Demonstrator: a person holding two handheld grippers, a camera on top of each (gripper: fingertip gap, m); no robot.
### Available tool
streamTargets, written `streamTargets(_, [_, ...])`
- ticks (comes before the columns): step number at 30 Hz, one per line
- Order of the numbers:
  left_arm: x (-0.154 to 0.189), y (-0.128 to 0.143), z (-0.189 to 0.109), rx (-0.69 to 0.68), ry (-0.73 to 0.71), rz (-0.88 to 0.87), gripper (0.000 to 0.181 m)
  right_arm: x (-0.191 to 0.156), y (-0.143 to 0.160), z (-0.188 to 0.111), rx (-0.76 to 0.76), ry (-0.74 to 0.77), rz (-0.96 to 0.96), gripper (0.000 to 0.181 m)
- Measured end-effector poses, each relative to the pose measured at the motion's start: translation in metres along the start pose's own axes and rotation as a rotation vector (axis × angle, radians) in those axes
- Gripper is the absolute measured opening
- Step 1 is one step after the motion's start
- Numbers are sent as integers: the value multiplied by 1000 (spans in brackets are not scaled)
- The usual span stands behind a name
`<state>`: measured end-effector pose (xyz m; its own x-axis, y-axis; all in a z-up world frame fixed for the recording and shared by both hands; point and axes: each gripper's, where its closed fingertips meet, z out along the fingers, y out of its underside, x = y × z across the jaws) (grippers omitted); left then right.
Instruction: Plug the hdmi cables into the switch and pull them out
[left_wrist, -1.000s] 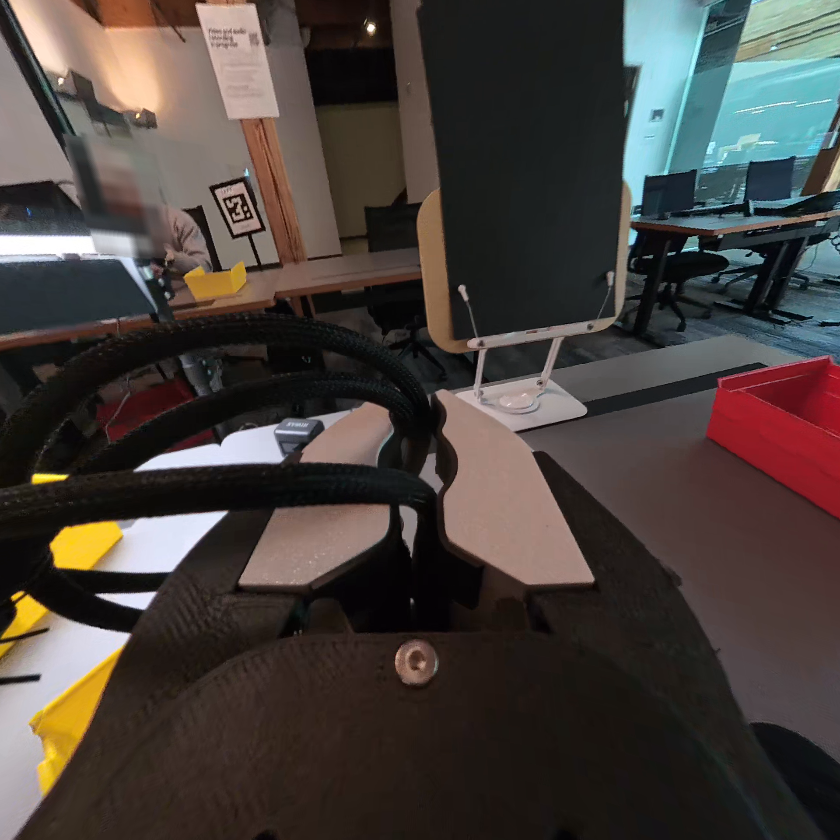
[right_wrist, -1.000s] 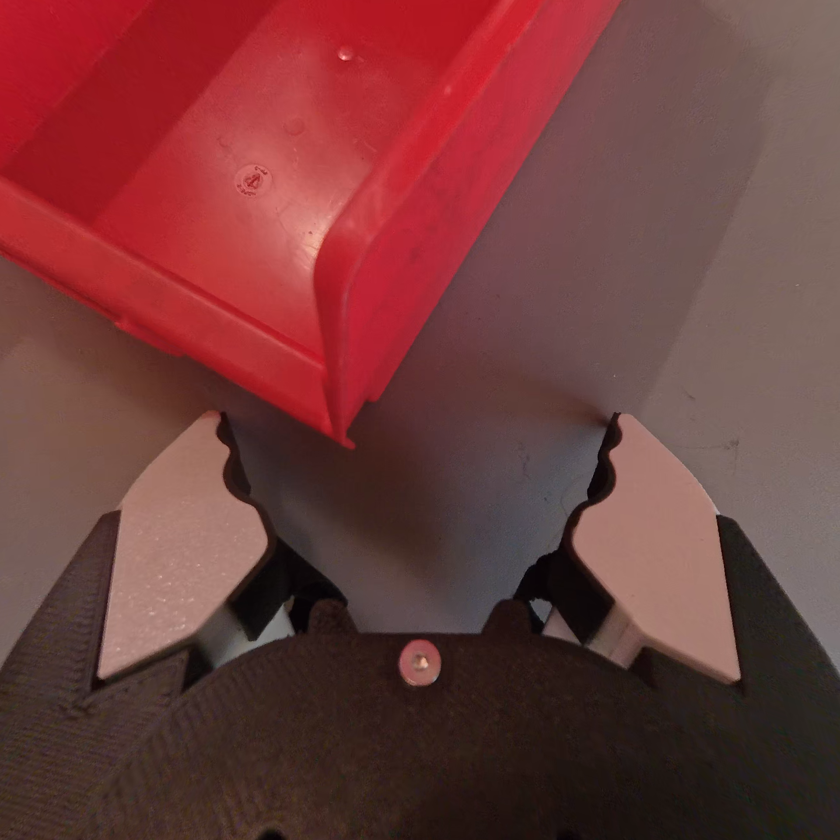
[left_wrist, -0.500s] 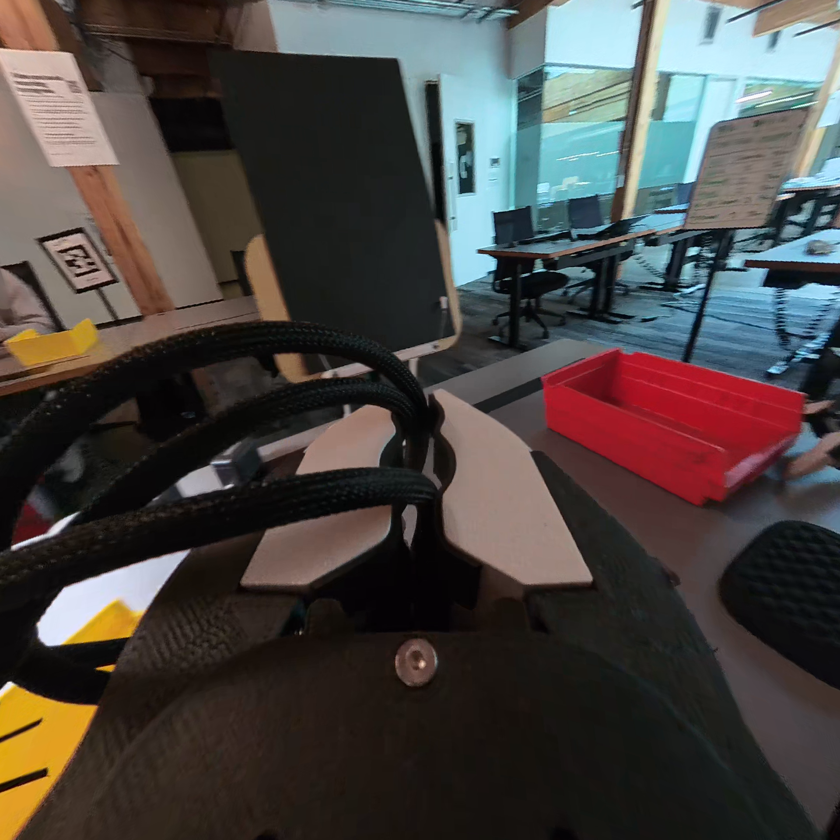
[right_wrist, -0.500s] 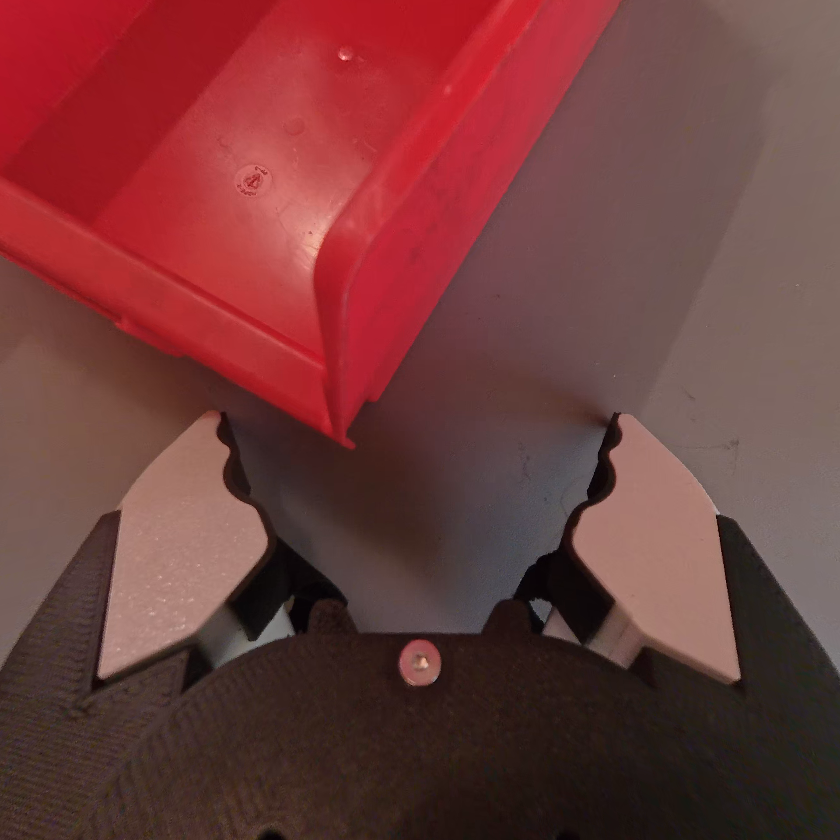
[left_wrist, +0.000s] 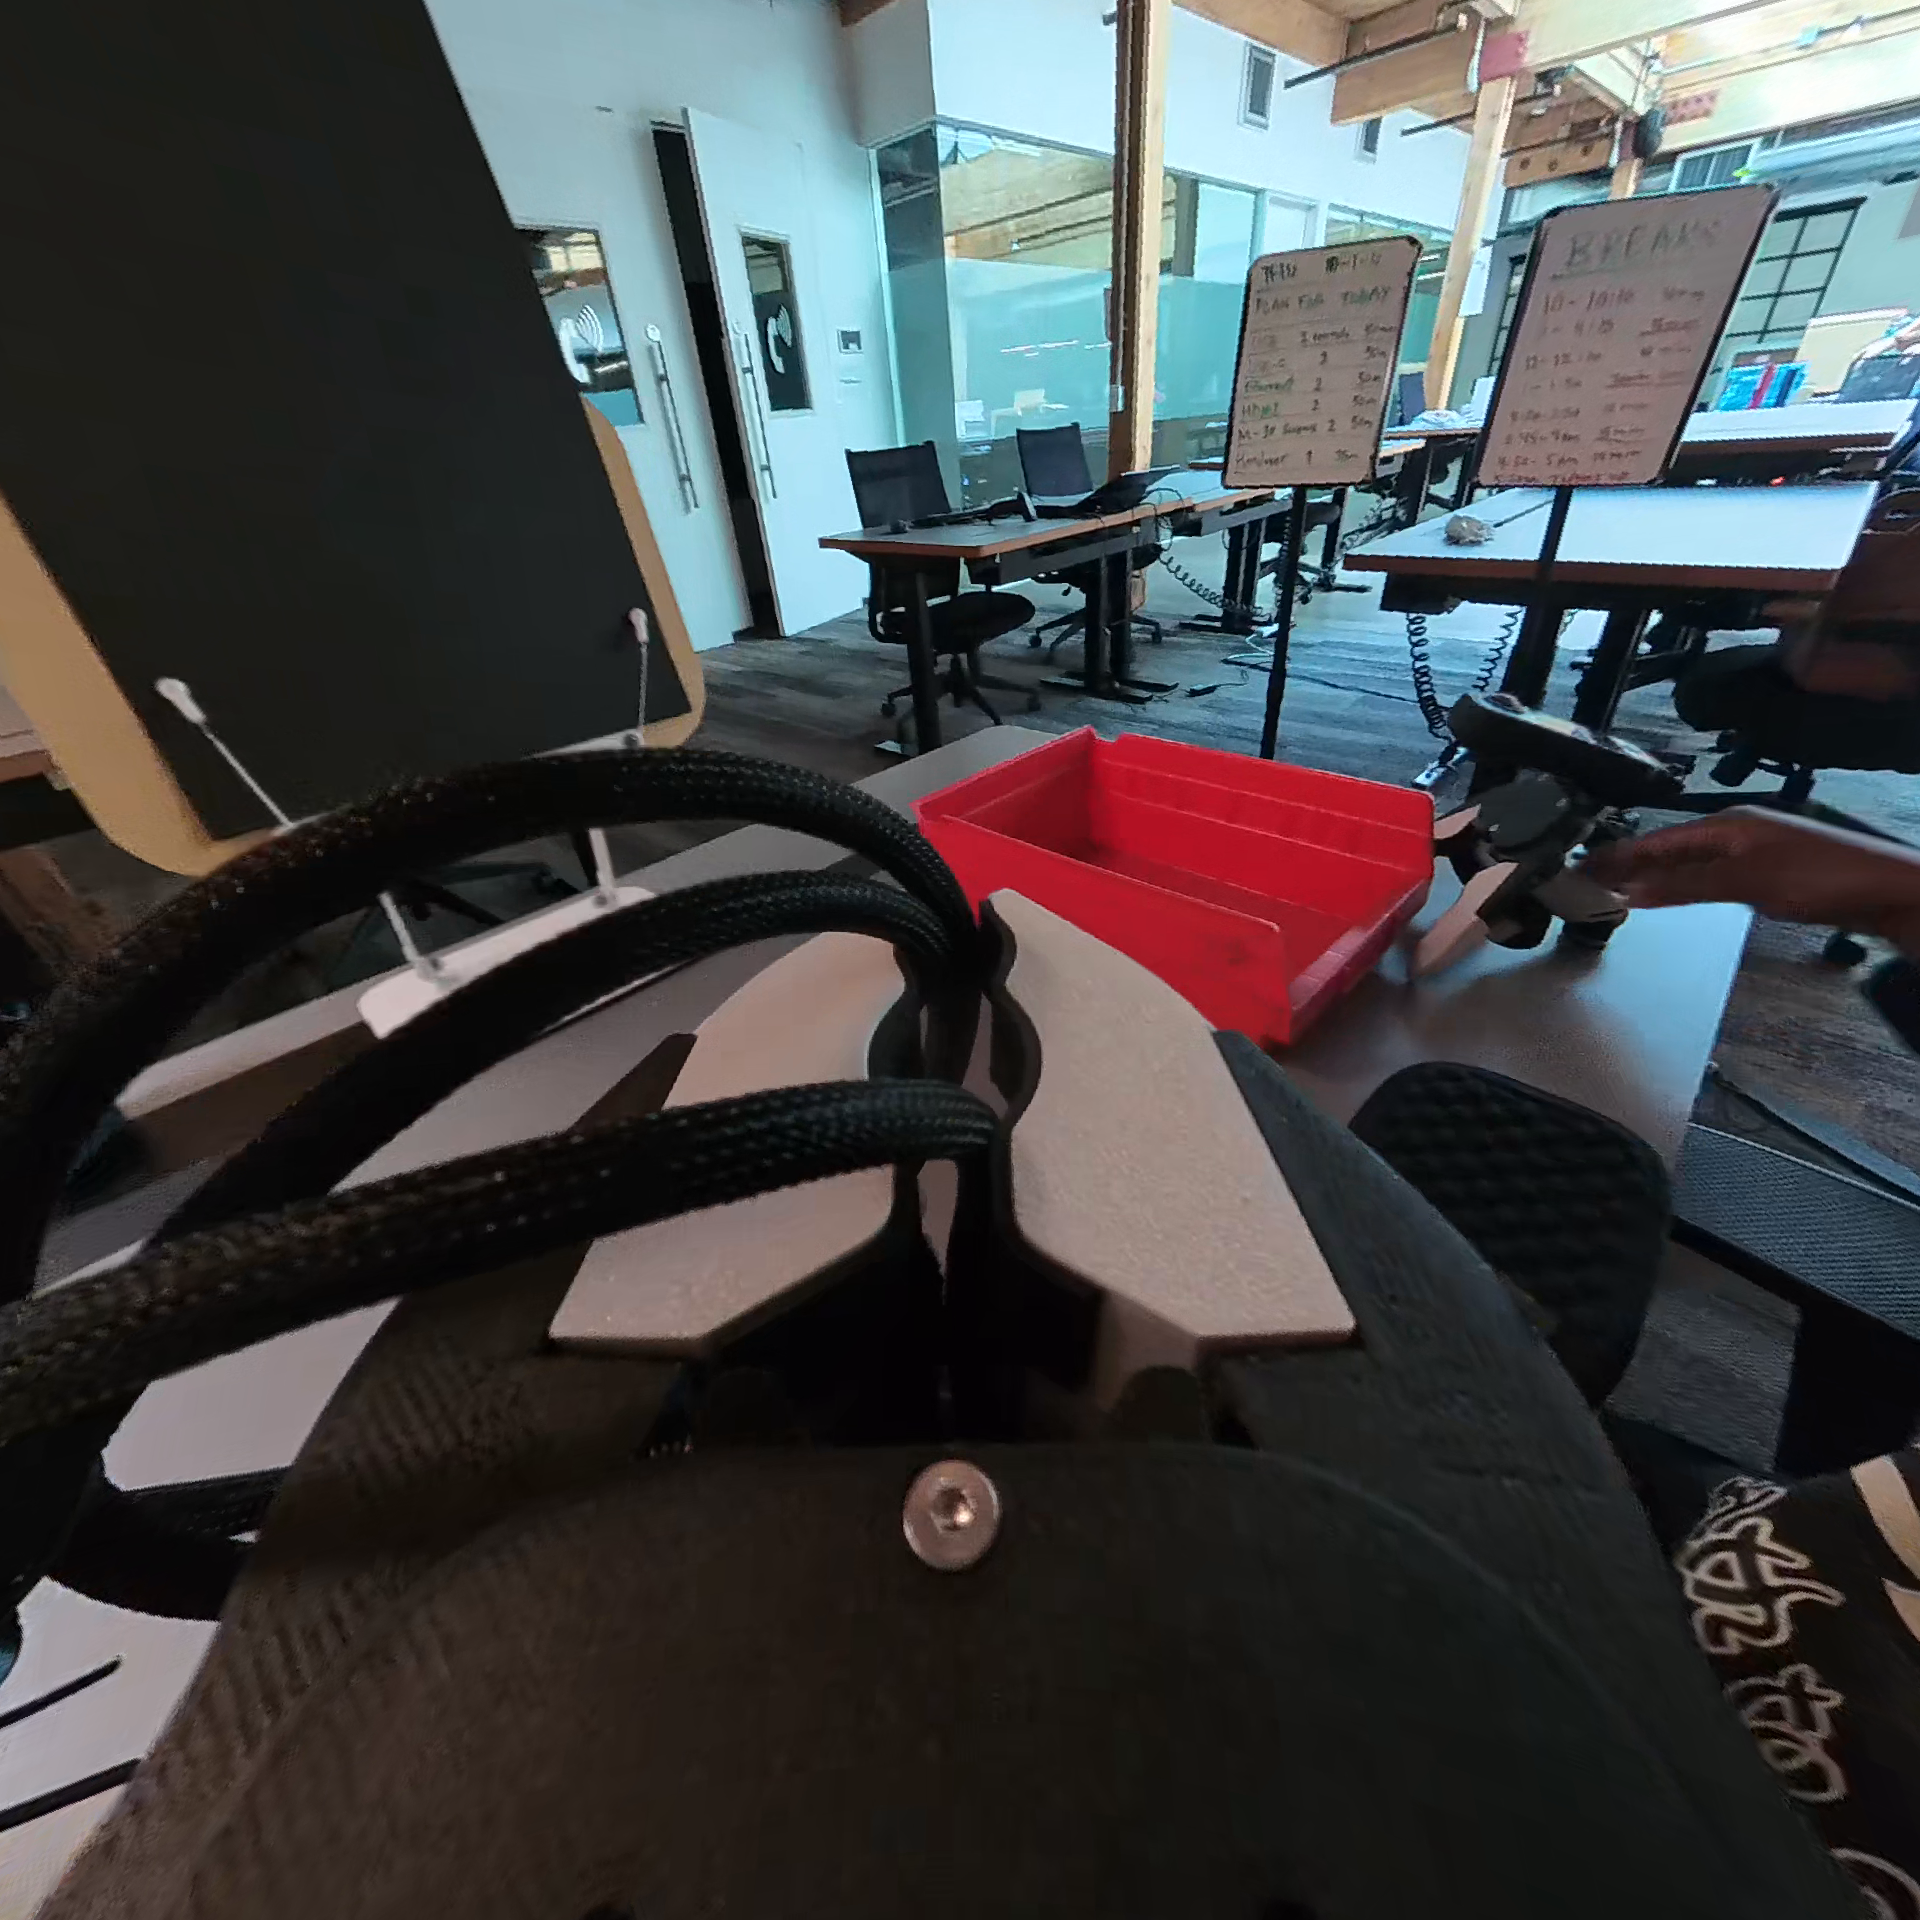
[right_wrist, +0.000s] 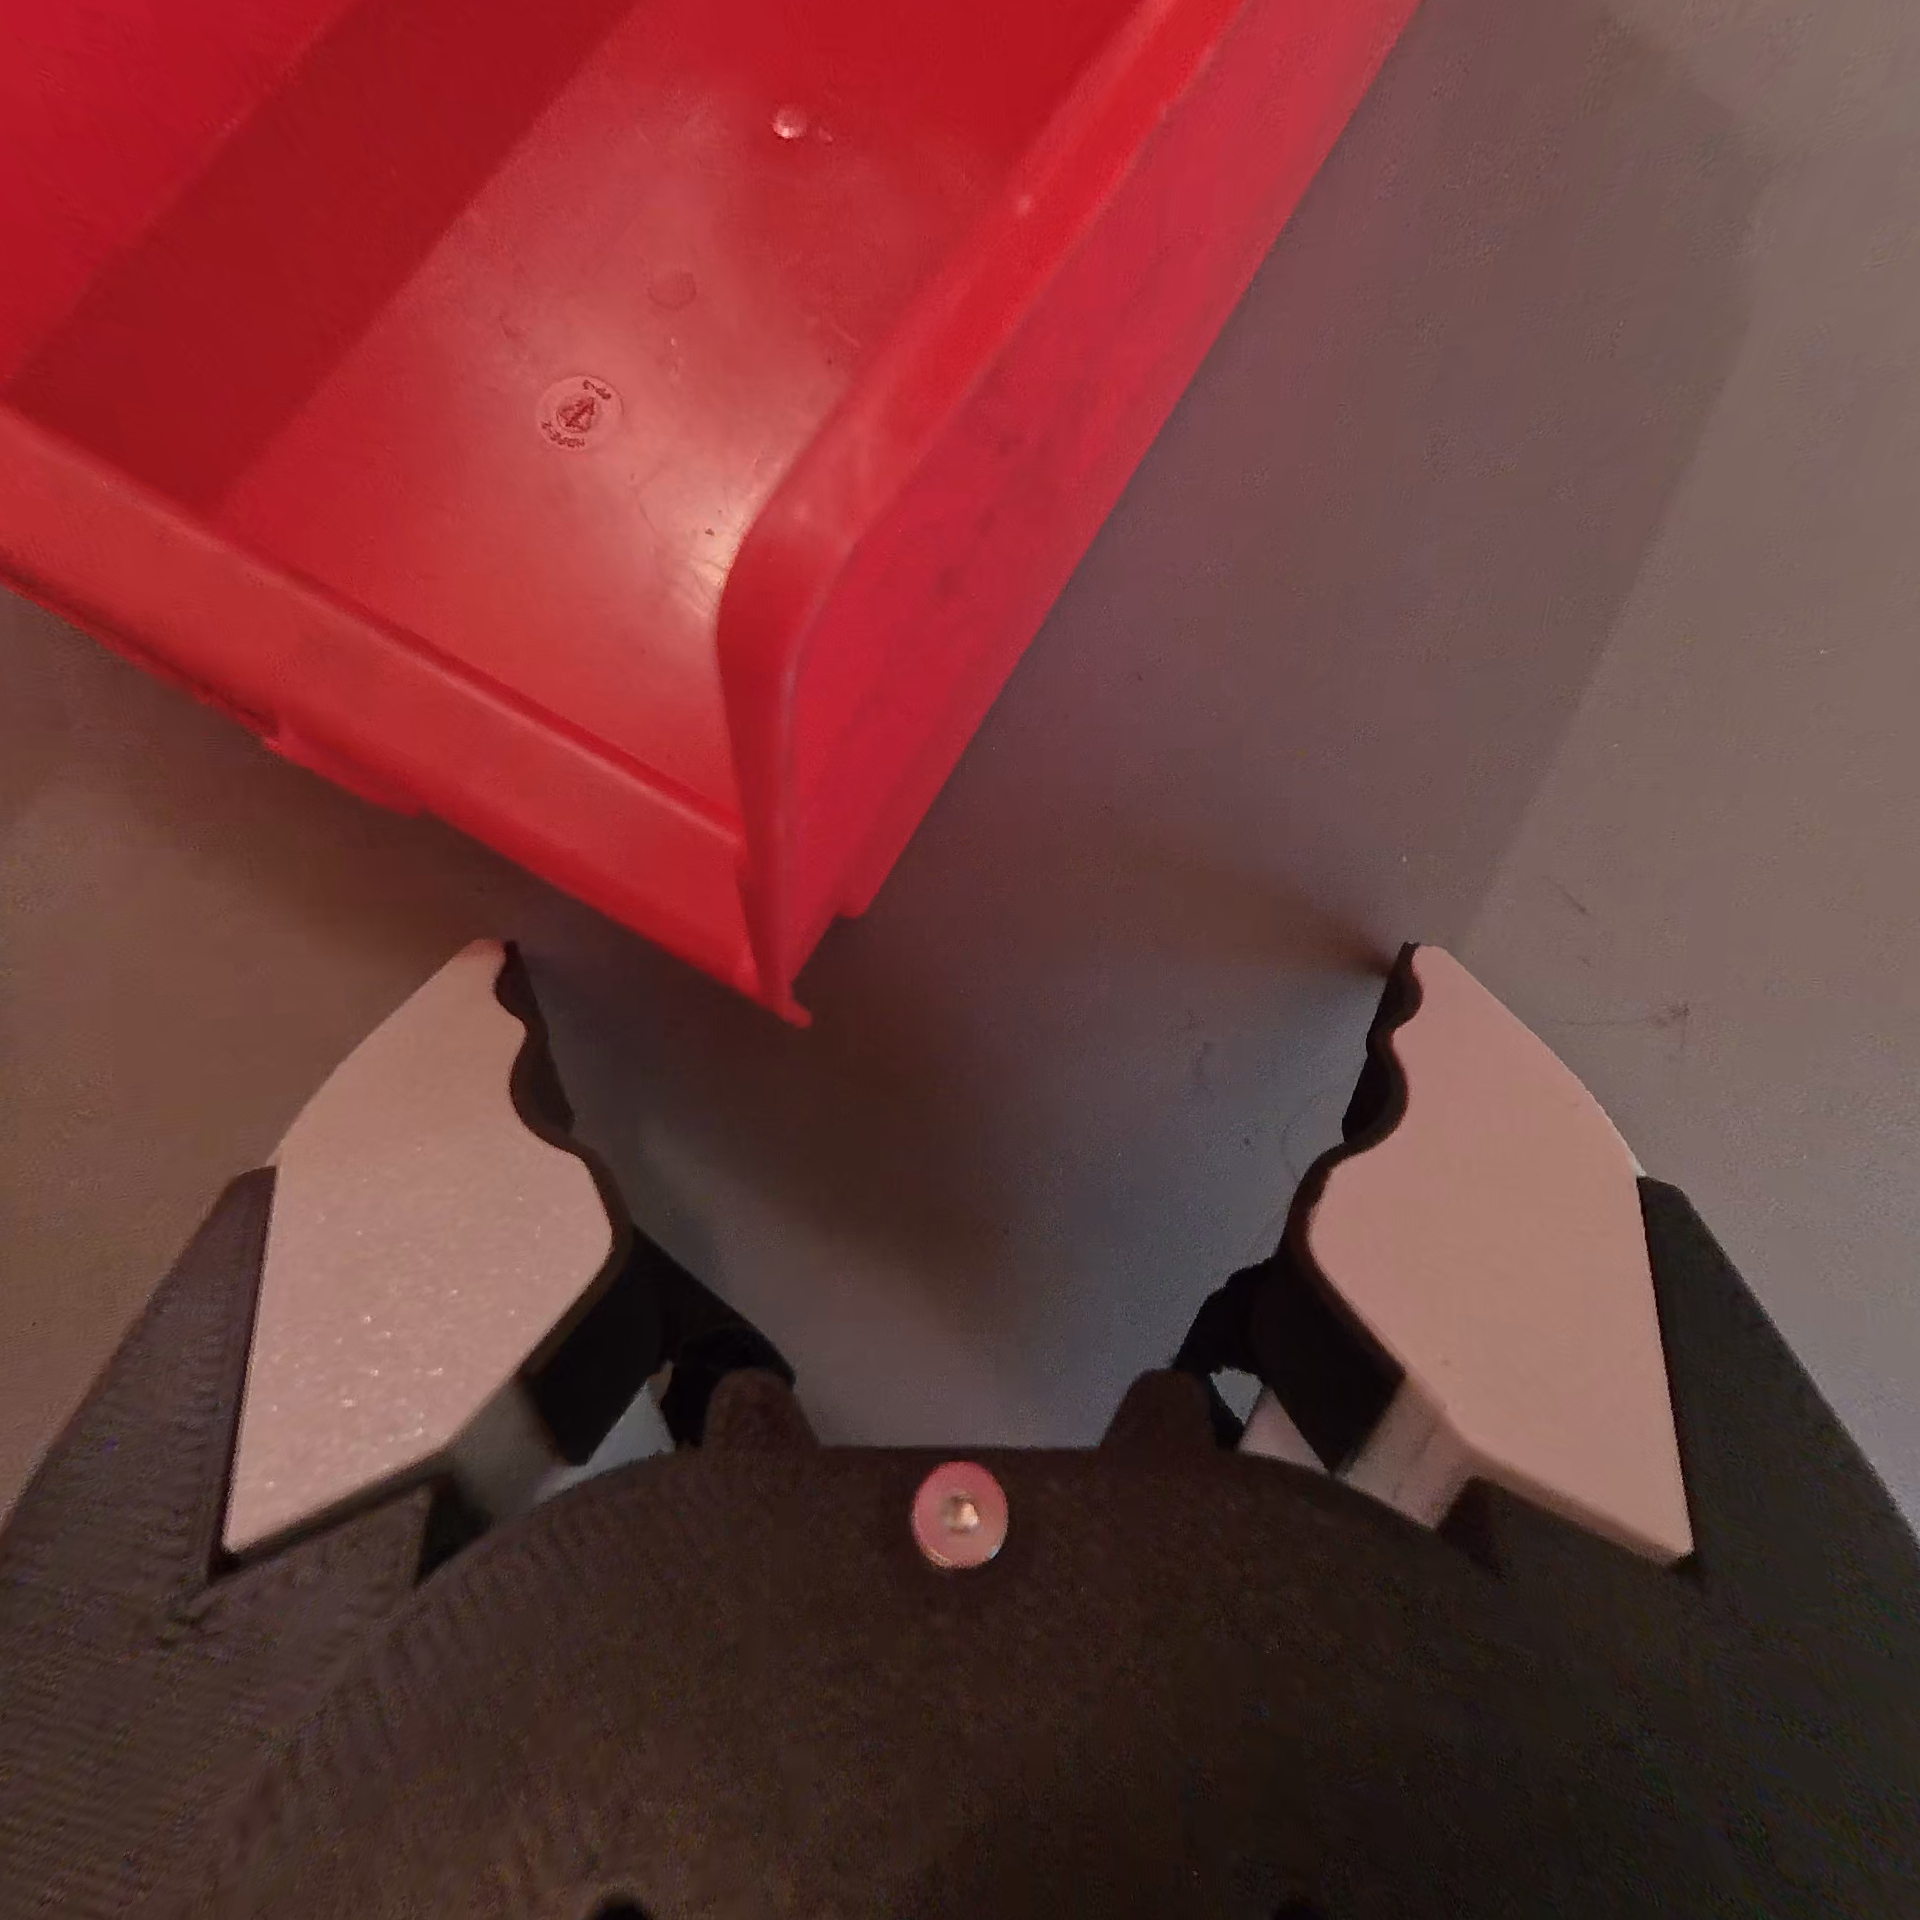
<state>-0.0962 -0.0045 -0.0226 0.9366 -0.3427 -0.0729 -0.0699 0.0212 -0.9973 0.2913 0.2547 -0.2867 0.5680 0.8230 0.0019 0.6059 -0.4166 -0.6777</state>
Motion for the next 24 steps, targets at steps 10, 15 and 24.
streamTargets(10, [11, 18, 3, -34, 45, -9, 7, 0, 0, 1, 0, -1, -1, 147])
streamTargets(15, [7, 22, 1, -37, 42, -23, 7, 0, 0, 1, 1, 1, 3, 147])
streamTargets(24, [7, 33, 9, -29, 87, -56, 7, -8, -14, 0, 69, 29, 74, 129])
